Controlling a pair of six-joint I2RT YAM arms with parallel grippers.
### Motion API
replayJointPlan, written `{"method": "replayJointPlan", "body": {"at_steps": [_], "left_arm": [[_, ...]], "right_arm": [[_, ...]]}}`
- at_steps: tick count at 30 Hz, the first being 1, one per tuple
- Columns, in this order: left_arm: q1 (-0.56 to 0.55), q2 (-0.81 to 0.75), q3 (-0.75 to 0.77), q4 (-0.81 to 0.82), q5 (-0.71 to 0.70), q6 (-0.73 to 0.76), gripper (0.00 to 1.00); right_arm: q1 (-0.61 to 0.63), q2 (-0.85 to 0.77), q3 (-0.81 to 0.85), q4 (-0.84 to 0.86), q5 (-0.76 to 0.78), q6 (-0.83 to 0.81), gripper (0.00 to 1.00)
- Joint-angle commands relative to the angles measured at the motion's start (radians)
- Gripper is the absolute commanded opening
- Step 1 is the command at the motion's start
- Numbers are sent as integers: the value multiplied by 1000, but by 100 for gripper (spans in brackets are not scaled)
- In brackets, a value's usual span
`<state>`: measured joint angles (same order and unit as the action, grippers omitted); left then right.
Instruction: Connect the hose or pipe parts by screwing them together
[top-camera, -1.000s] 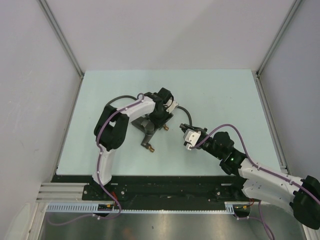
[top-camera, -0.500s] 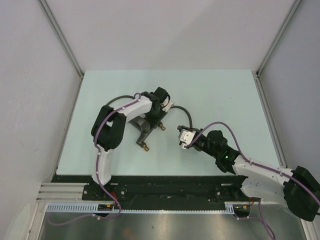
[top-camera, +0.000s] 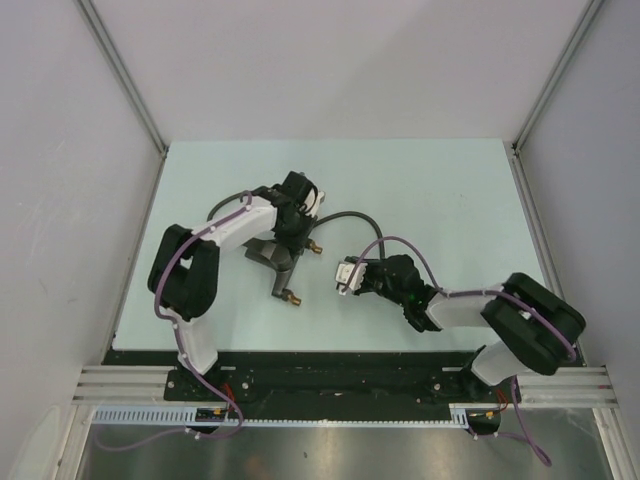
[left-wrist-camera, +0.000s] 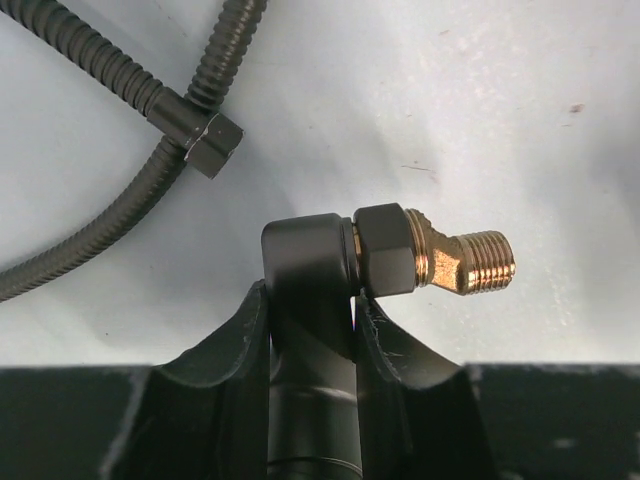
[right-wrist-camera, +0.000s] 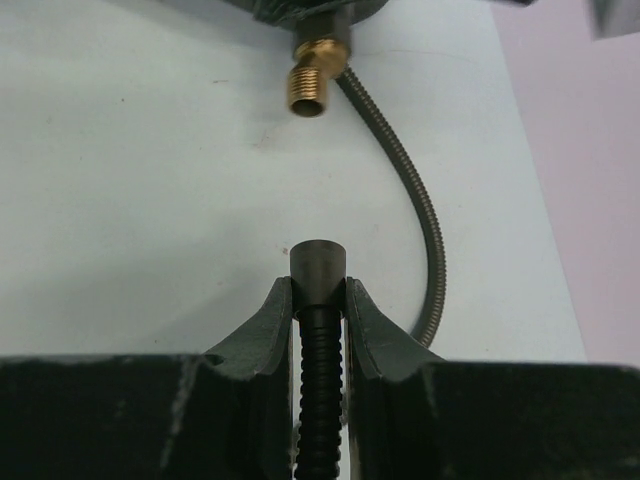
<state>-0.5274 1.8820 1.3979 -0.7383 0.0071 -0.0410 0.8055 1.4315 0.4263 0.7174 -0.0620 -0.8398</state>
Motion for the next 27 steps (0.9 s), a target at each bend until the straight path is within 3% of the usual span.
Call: {"method": "replayJointPlan", "body": {"at_steps": [1, 11, 27], "left_arm": [[-2, -136, -2, 51, 71, -42, 0], [-3, -146, -14, 56, 105, -34, 0], [-2, -136, -11, 57, 182, -28, 0]], "right_arm": [[0, 119, 57, 198, -13, -48, 0], [34, 334, 55, 548, 8, -35, 0], [47, 363, 58, 616, 24, -59, 0]]}}
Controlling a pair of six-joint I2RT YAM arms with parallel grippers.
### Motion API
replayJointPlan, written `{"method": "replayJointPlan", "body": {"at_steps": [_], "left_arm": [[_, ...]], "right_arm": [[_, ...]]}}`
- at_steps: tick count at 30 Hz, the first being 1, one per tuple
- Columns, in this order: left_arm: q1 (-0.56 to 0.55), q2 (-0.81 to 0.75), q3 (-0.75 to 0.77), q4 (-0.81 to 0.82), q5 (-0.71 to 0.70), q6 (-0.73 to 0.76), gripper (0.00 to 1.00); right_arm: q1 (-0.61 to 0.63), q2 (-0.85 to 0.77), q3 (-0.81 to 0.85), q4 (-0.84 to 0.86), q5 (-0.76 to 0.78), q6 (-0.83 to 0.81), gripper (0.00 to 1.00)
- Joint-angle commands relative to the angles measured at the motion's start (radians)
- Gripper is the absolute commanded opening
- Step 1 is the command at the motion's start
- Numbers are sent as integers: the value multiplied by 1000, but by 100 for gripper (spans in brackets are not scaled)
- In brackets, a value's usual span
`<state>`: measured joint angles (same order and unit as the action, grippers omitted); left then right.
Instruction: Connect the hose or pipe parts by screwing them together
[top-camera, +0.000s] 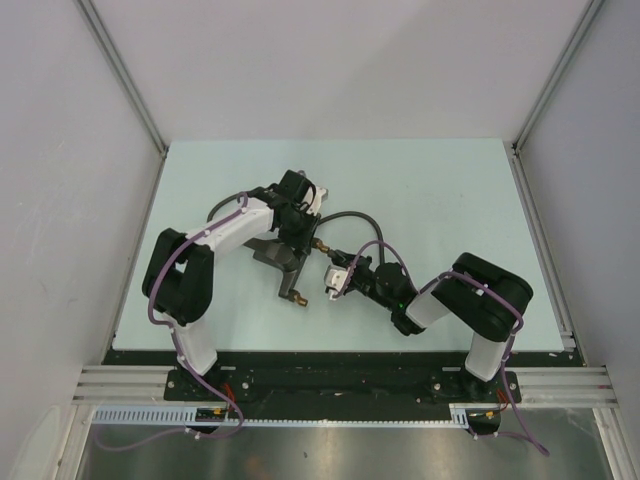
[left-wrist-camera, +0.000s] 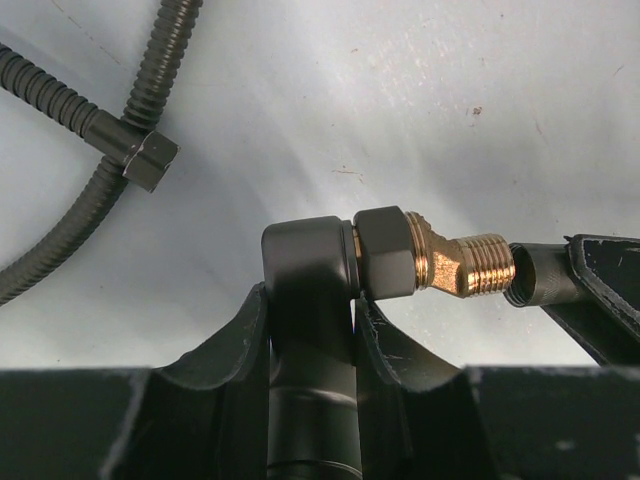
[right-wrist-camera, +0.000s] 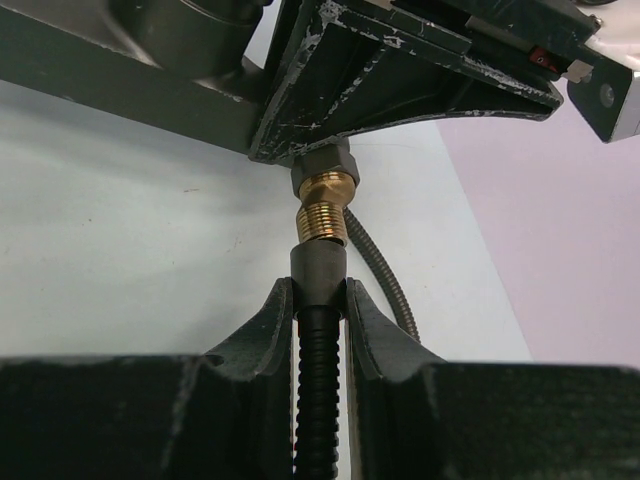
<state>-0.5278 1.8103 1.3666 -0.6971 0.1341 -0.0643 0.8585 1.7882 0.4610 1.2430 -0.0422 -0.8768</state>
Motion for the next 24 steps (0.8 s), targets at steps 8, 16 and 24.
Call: {"method": "replayJointPlan", "body": {"at_steps": [8, 16, 24], "left_arm": [[-5, -68, 15, 16, 90, 4, 0], [-31, -65, 11, 16, 98, 40, 0], [-46, -60, 8, 15, 65, 54, 0]], "right_arm": [[-19, 5, 25, 82, -41, -24, 0], [-39, -15, 31, 62, -91, -33, 0], [-35, -46, 41, 16, -87, -65, 0]]}}
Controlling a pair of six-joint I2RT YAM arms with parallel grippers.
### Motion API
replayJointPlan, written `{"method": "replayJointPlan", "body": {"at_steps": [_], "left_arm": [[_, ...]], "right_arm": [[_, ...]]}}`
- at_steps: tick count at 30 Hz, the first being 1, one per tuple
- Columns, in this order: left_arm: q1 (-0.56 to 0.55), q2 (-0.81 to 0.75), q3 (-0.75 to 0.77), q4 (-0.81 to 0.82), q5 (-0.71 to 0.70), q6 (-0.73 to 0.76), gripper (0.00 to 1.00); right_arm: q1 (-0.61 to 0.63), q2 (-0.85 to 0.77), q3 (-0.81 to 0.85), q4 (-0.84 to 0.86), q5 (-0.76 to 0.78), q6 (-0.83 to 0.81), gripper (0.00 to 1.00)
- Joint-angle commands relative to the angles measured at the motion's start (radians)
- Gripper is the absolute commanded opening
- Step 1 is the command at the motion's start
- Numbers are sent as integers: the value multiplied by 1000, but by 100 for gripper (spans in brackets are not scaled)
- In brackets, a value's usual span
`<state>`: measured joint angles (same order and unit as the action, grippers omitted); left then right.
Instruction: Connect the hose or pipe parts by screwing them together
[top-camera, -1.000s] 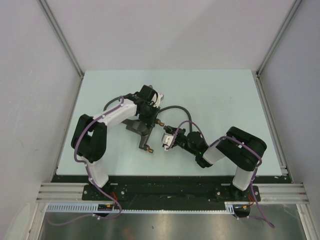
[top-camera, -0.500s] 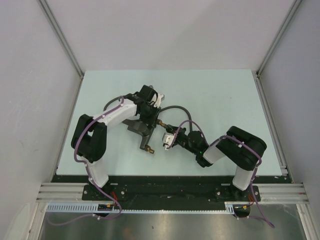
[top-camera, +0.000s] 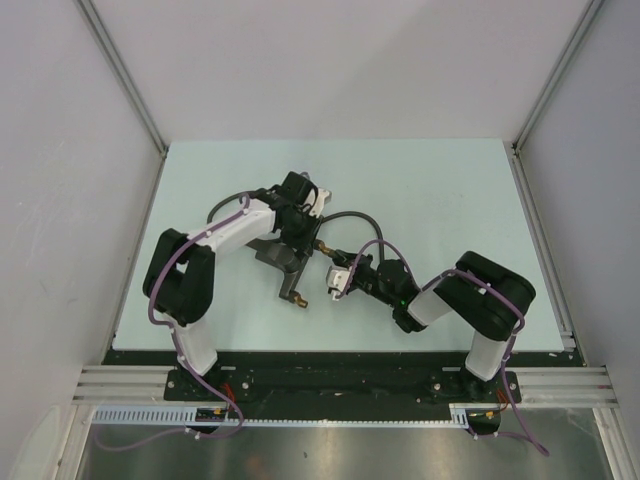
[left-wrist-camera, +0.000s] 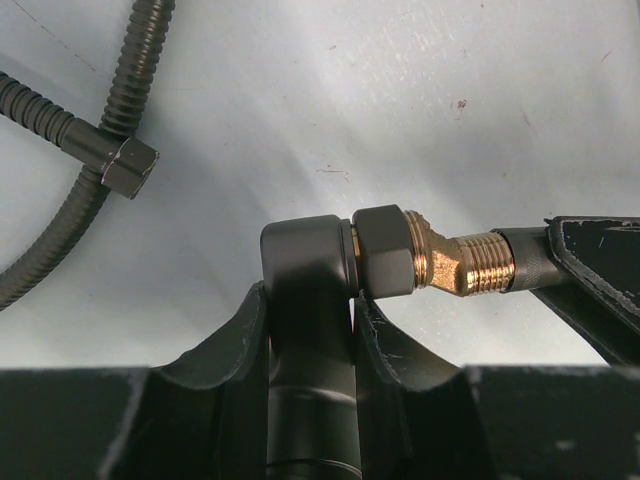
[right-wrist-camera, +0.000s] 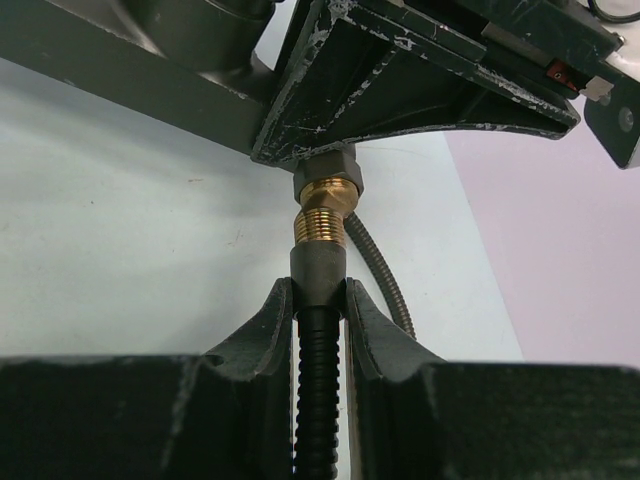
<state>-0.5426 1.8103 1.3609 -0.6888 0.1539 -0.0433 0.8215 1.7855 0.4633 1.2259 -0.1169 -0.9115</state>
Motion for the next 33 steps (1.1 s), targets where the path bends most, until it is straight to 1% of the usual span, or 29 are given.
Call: {"method": "replayJointPlan", "body": {"at_steps": [1, 4, 6, 13, 17, 21, 25, 29, 30, 33], "left_arm": [[-31, -59, 14, 8, 47, 33, 0], [-36, -54, 15, 6, 38, 31, 0], [-37, -55, 14, 6, 27, 33, 0], [-40, -52, 14, 6, 13, 29, 0], [-40, -62, 15, 8, 41, 31, 0], [-43, -63, 18, 8, 61, 31, 0], [-54, -65, 20, 8, 70, 33, 0], [-56, -66, 18, 8, 69, 34, 0], [-56, -68, 18, 6, 70, 34, 0], [-56, -65, 23, 8, 75, 30, 0]], "right_arm": [[5, -44, 40, 27, -12, -30, 0], [16, -44, 44, 35, 11, -38, 0], [24, -28, 44, 73, 43, -33, 0], [24, -17, 46, 118, 37, 20, 0], [21, -8, 46, 124, 11, 16, 0], [27, -9, 64, 64, -3, -21, 0], [28, -12, 90, 12, -18, -7, 0], [28, -20, 124, -40, -23, 54, 0], [28, -24, 150, -96, -18, 89, 0], [28, -40, 184, -190, -9, 158, 0]]}}
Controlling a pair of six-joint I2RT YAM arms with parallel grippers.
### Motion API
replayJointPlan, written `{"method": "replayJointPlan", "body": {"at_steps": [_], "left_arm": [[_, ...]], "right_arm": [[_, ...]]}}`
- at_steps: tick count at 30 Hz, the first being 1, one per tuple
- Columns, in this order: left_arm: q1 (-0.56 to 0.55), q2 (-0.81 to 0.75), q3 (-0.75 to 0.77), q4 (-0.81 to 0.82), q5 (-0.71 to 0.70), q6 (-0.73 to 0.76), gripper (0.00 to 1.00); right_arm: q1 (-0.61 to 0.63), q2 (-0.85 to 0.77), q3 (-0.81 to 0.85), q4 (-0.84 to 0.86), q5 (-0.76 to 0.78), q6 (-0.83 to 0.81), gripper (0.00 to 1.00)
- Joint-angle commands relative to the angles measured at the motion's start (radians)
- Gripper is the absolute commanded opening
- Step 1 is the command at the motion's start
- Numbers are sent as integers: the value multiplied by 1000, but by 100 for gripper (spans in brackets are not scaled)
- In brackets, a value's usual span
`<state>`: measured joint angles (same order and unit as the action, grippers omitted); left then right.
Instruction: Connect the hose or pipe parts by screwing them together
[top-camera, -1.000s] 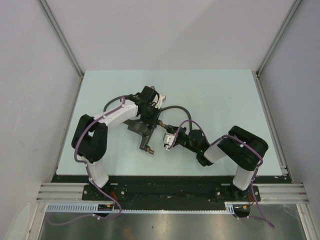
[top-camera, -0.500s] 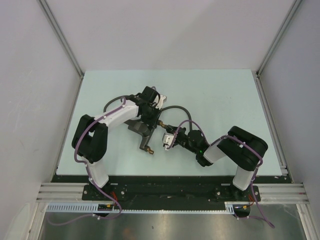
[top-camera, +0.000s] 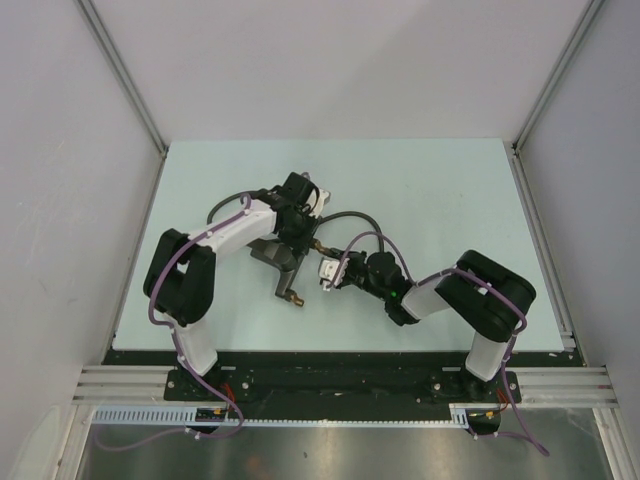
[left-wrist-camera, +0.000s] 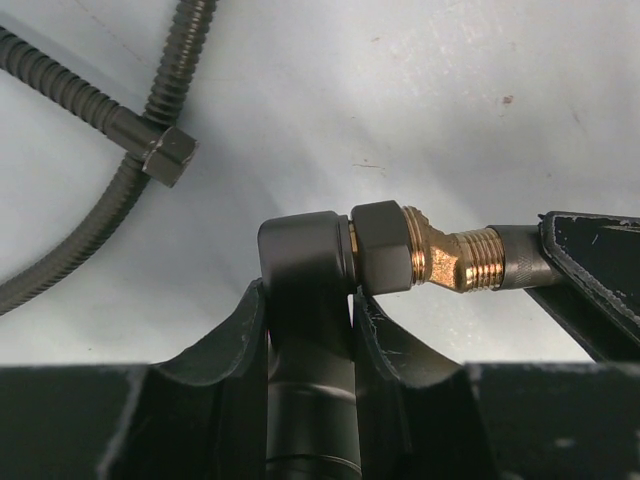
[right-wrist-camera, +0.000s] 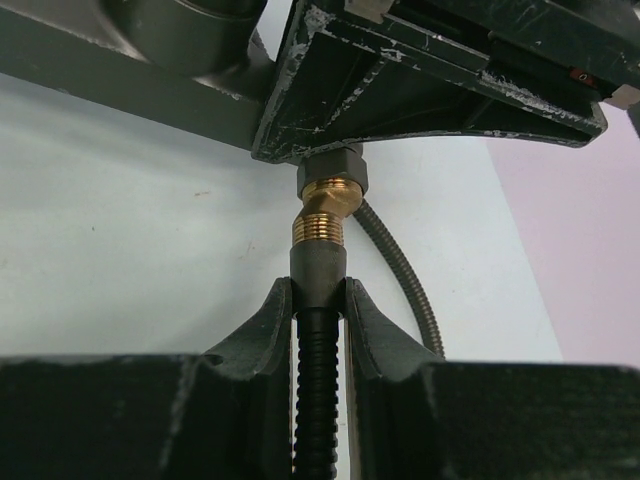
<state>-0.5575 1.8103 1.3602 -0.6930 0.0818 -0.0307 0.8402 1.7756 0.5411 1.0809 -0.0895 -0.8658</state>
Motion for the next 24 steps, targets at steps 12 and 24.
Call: {"method": "replayJointPlan", "body": {"at_steps": [12, 24], "left_arm": [[-41, -65, 20, 16, 191, 18, 0], [-41, -69, 16, 33, 236, 18, 0]], "right_arm": [[-35, -39, 111, -4, -151, 312, 0], [-113, -51, 105, 20, -257, 528, 0]]}}
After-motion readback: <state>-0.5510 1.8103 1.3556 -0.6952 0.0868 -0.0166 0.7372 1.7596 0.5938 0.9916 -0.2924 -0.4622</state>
